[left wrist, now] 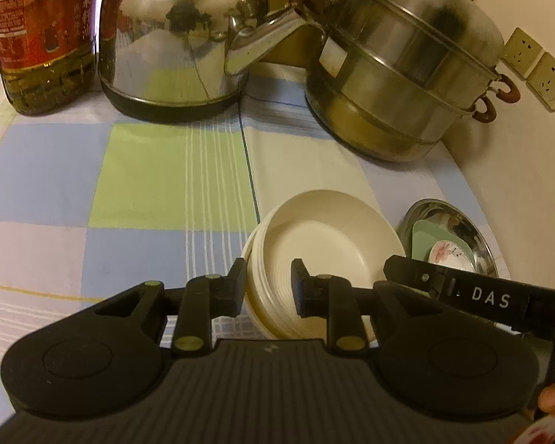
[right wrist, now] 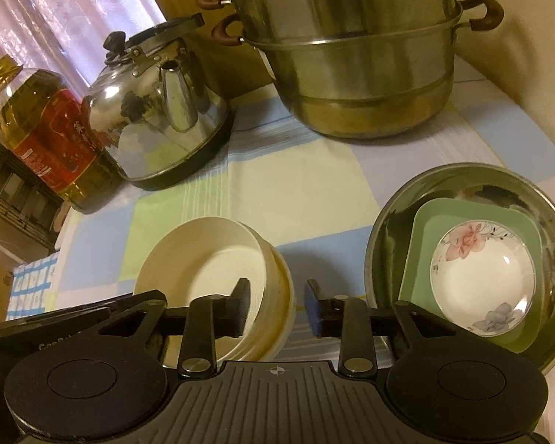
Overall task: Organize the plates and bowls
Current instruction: 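Carry the cream bowls with both grippers and lower them into the white bowl, then open both grippers and pull back from the stacked bowls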
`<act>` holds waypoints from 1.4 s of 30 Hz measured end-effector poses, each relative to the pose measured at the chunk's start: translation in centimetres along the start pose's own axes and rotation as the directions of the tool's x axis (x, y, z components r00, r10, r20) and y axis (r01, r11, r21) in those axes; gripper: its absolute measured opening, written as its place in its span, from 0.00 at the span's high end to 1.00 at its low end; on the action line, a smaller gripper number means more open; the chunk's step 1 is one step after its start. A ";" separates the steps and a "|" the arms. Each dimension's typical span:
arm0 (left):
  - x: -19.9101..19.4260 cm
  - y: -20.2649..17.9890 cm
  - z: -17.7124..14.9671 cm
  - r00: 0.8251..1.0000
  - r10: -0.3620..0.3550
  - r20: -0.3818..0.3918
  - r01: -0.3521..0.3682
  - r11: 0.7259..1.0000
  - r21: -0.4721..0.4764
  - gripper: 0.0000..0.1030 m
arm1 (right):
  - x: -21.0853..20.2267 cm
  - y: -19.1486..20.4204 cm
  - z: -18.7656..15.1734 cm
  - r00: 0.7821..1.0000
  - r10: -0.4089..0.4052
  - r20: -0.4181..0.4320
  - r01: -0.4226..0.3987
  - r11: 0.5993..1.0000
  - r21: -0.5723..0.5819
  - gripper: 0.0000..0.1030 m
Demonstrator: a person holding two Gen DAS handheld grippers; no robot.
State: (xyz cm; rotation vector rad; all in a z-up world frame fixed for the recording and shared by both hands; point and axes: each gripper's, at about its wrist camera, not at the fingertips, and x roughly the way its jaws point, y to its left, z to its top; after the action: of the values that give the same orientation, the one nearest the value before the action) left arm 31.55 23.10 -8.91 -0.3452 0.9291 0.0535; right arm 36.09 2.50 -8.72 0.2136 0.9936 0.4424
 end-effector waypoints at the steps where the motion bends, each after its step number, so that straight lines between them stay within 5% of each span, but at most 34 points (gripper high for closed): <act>1: -0.3 -0.1 -0.1 1.000 0.001 0.005 -0.001 1.000 0.002 0.78 | -0.2 0.1 0.0 1.000 0.001 0.002 -0.001 1.000 -0.002 0.62; 21: -10.5 -1.0 -5.8 0.998 0.045 0.035 -0.046 0.999 0.029 0.74 | -8.5 0.9 -5.4 0.994 0.111 0.026 -0.110 0.993 -0.032 0.46; 42: -17.6 -3.2 -16.2 0.989 0.147 -0.002 -0.147 0.989 -0.015 0.72 | -15.5 -0.4 -14.6 0.980 0.177 -0.086 -0.188 0.973 -0.134 0.37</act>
State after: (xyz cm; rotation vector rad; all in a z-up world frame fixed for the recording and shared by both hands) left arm 9.00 16.83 -2.98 -0.2907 0.9547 0.1956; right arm 16.58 -5.21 -4.91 0.1626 1.0142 0.6907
